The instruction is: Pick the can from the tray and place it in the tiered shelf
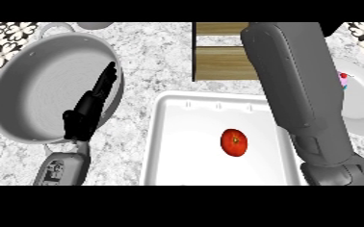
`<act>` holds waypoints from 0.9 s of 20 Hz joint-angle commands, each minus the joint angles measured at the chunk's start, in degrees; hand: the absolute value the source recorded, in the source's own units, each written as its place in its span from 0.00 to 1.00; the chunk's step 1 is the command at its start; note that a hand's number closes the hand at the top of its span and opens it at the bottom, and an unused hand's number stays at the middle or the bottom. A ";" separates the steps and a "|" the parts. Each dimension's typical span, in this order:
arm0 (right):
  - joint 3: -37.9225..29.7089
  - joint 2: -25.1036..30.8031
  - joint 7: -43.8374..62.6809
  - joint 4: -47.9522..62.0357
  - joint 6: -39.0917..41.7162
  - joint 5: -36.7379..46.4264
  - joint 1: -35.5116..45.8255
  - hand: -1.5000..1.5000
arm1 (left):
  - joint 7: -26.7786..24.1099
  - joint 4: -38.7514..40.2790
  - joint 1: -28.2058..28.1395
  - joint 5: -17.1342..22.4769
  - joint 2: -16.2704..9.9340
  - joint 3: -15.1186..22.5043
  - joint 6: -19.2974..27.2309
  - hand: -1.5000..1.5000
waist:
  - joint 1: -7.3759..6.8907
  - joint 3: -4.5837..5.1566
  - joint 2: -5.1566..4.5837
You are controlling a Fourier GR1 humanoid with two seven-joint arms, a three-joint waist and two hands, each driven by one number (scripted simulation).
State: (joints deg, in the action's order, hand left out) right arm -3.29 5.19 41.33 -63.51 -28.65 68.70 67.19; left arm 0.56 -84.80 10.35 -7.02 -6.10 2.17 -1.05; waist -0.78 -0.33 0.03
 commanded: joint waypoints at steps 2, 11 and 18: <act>-2.71 2.13 -6.87 5.97 -4.60 -4.21 0.28 1.00 | 1.11 0.82 -0.52 -0.05 0.50 -0.05 -0.10 0.50 | 0.02 0.34 -0.23; -2.18 4.41 10.42 5.13 1.03 9.73 -3.63 0.00 | 1.97 -0.02 -2.09 -1.20 1.02 0.32 0.88 0.50 | 0.69 0.35 0.09; -5.22 2.94 7.67 -1.00 -2.49 2.73 -3.13 0.00 | 4.90 -2.30 -0.58 0.60 -0.02 -0.94 -0.94 0.50 | 0.62 0.32 0.15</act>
State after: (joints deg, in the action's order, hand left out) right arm -7.74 9.03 48.40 -60.19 -30.57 74.08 64.29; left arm 1.91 -85.68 9.59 -7.73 -4.91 2.27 -0.53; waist -0.27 -0.22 0.18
